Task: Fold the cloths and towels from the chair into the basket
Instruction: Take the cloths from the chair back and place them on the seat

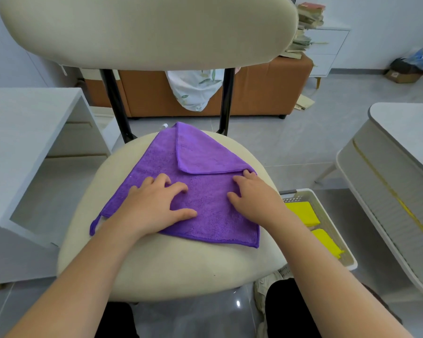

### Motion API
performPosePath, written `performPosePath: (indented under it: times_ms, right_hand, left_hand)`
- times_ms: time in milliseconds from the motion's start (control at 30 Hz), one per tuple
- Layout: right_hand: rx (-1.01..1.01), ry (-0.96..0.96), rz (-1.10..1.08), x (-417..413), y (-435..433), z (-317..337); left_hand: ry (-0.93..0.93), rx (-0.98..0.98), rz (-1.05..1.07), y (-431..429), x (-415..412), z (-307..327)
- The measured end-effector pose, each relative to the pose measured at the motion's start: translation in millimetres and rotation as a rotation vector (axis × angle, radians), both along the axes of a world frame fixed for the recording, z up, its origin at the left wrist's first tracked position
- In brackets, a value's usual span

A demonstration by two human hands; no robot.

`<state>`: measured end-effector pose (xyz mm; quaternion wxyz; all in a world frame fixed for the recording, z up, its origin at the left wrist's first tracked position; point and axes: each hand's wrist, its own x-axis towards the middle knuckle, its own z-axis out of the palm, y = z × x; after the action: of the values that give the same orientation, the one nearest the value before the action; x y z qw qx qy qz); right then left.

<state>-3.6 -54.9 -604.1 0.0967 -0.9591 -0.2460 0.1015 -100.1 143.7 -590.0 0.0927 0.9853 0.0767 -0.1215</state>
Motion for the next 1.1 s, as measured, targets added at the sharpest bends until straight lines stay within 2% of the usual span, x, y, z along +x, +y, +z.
performPosePath:
  times_ms: [100,233,400,533,600,667,767,833,933,1033,1100]
  right_hand:
    - [-0.119,-0.052,-0.124,-1.2,0.2,-3.3]
    - [-0.173,-0.061,-0.19,-4.4,1.5,-3.4]
    - [-0.002,-0.194,-0.023,-6.9,6.8,0.0]
    - [0.136,-0.064,0.099,-13.6,13.8,-2.1]
    - [0.087,0.003,0.105,-19.6,17.0,-8.2]
    - [-0.037,0.013,0.124,-23.7,18.4,-15.9]
    - [-0.109,-0.005,0.16,-25.3,18.0,-19.1]
    - [-0.127,-0.007,0.199,-25.5,16.0,-17.4]
    - [-0.15,0.008,0.272,-26.9,9.8,-14.1]
    - [-0.123,0.056,0.329,-28.7,0.6,-9.5]
    - [-0.049,0.077,0.339,-28.8,-5.3,-6.1]
  left_hand:
    - [-0.067,-0.022,-0.043,2.7,3.1,3.0]
    - [-0.026,-0.163,-0.063,5.0,3.6,10.2]
    - [0.096,-0.327,-0.043,7.1,4.2,15.4]
    - [0.261,-0.591,0.017,5.0,1.4,16.0]
    - [0.283,-0.65,0.04,4.4,-0.6,14.7]
    - [0.196,-0.647,0.083,3.8,-1.2,11.6]
    - [-0.138,-0.609,0.253,3.3,5.4,2.5]
    - [-0.264,-0.816,0.478,2.4,12.4,1.8]
    - [-0.209,-1.122,0.669,3.8,17.1,4.9]
    - [-0.159,-1.197,0.653,2.3,18.1,7.1]
    - [-0.197,-1.194,0.636,0.1,20.5,6.9]
